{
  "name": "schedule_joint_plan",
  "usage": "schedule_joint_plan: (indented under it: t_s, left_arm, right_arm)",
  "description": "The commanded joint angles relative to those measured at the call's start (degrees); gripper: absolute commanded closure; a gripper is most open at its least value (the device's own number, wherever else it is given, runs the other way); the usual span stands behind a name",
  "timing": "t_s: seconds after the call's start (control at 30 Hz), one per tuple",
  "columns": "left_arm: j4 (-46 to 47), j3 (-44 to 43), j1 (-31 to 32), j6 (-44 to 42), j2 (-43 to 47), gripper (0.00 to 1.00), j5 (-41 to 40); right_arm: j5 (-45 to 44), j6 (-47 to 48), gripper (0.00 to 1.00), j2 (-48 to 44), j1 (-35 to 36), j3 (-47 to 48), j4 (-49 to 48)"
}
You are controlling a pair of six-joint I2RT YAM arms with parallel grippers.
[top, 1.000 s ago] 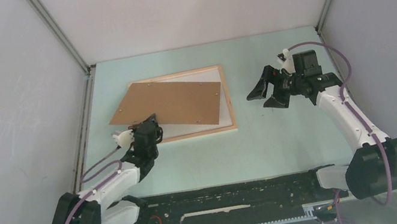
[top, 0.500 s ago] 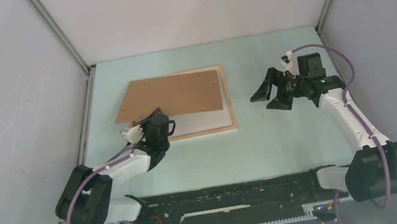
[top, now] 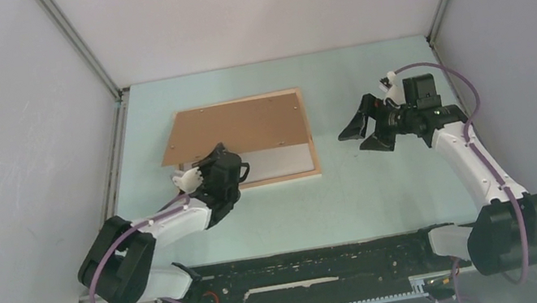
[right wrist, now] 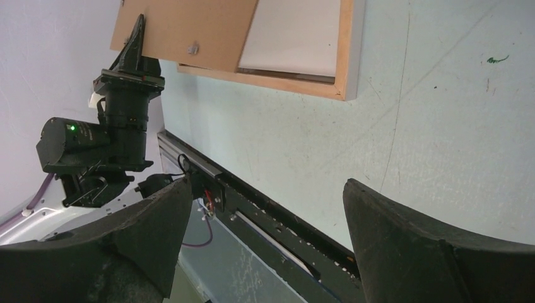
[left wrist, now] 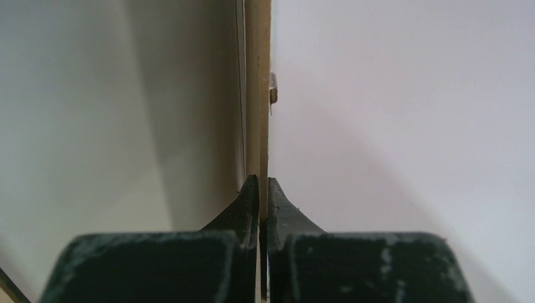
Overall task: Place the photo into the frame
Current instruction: Place the photo frame item in the photo frame.
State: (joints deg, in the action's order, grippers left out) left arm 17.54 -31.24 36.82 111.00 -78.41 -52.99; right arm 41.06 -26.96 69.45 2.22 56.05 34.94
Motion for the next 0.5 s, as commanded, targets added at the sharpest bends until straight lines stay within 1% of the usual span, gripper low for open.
schedule_joint_plan:
  t_s: [0.0, 0.27, 0.47]
  left_arm:
    - [2.6, -2.8, 2.0, 2.5, -0.4, 1.00, -6.7]
    - [3.0, -2.9, 3.3, 6.0, -2.9, 1.00, -7.5]
    - [3.2, -4.4, 3.6, 6.5, -5.9, 0.99, -7.0]
  right_arm:
    - [1.3, 1.4, 0.04, -2.1, -0.3, -0.4, -1.1]
    - [1.8, 1.5, 0.04, -2.7, -0.3, -1.2, -1.5]
    - [1.9, 1.3, 0.04, -2.7, -0.2, -1.2, -1.6]
